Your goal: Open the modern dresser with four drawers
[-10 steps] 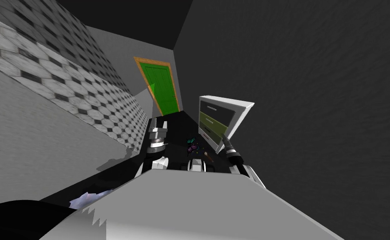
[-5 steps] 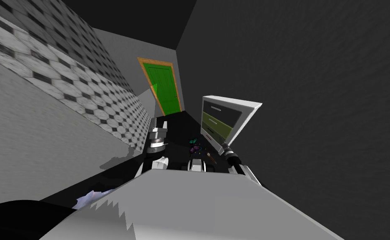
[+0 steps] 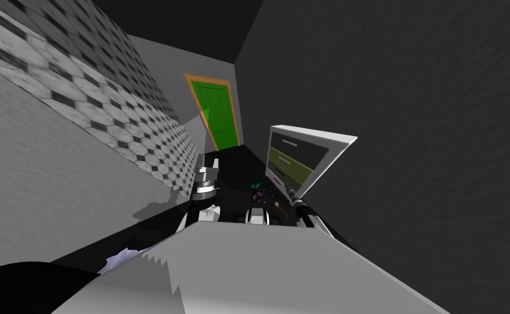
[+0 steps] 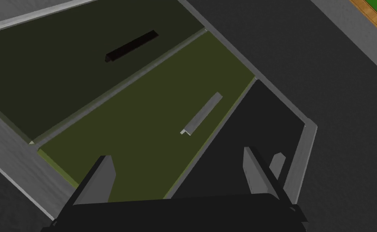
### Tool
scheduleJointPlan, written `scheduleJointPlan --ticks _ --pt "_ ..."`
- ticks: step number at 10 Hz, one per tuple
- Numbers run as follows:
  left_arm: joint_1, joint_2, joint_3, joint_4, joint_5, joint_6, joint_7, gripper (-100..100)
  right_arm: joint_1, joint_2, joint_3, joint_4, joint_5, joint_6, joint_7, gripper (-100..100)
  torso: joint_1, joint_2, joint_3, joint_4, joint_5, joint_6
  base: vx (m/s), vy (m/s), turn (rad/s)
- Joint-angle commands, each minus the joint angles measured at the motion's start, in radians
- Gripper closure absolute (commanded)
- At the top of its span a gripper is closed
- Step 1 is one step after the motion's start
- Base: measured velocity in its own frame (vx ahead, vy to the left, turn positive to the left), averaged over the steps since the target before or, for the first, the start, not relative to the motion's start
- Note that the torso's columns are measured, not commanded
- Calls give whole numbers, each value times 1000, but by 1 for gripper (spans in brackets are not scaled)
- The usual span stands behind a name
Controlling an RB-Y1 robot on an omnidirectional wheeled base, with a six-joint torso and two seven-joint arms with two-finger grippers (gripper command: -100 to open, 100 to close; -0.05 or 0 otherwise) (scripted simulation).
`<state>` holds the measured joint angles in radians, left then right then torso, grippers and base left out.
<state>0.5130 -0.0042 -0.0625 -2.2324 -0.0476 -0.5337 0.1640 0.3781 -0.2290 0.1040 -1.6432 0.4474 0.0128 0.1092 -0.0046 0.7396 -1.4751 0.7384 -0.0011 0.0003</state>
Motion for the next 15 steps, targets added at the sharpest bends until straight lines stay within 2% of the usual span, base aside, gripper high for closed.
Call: scheduleJointPlan --ticks 1,2,3,4,5,6,7,8,9,10,11,12,13,14,15 --pt "0 0 0 0 0 0 0 0 -17 -9 16 48 47 66 19 -100 4 -1 0 0 0 0 42 91 56" --pt "0 0 0 0 0 0 0 0 -36 -18 30 84 91 102 38 -100 5 -2 -1 0 2 0 63 112 86" --pt "0 0 0 0 0 0 0 0 -36 -18 30 99 91 121 38 -100 7 -3 -2 -1 2 0 52 106 50" --pt "0 0 0 0 0 0 0 0 -57 -28 42 127 135 157 57 -100 5 -2 -1 -1 2 0 67 103 65" --pt "0 0 0 0 0 0 0 0 -57 -28 42 151 136 175 57 -100 5 -3 -1 -1 1 0 62 92 46" --pt "0 0 0 0 0 0 0 0 -78 -38 54 194 179 208 76 -100 3 -1 -1 -1 1 0 66 104 74" --pt "0 0 0 0 0 0 0 0 -78 -38 54 203 180 229 76 -100 5 -1 -1 0 1 0 58 98 44" --pt "0 0 0 0 0 0 0 0 -100 -47 65 239 218 261 96 -100 4 -1 -1 0 1 0 56 102 67" --pt "0 0 0 0 0 0 0 0 -100 -47 65 255 223 282 96 -100 5 -1 -1 0 1 0 57 73 38" --pt "0 0 0 0 0 0 0 0 -124 -56 75 298 266 312 116 -100 3 -1 -1 0 1 0 78 60 86" --pt "0 0 0 0 0 0 0 0 -124 -56 75 307 266 334 116 -100 3 -3 -1 -1 1 0 68 48 38" --pt "0 0 0 0 0 0 0 0 -148 -65 84 339 300 368 136 -100 3 -2 -1 -1 1 0 82 56 67" --pt "0 0 0 0 0 0 0 0 -148 -65 84 358 308 386 136 -100 5 -2 -1 -1 1 0 68 68 47" --pt "0 0 0 0 0 0 0 0 -173 -75 93 397 349 415 157 -100 6 -1 -1 0 1 0 80 86 78" --pt "0 0 0 0 0 0 0 0 -173 -75 93 409 349 433 157 -100 6 -2 -1 0 2 0 66 63 31"
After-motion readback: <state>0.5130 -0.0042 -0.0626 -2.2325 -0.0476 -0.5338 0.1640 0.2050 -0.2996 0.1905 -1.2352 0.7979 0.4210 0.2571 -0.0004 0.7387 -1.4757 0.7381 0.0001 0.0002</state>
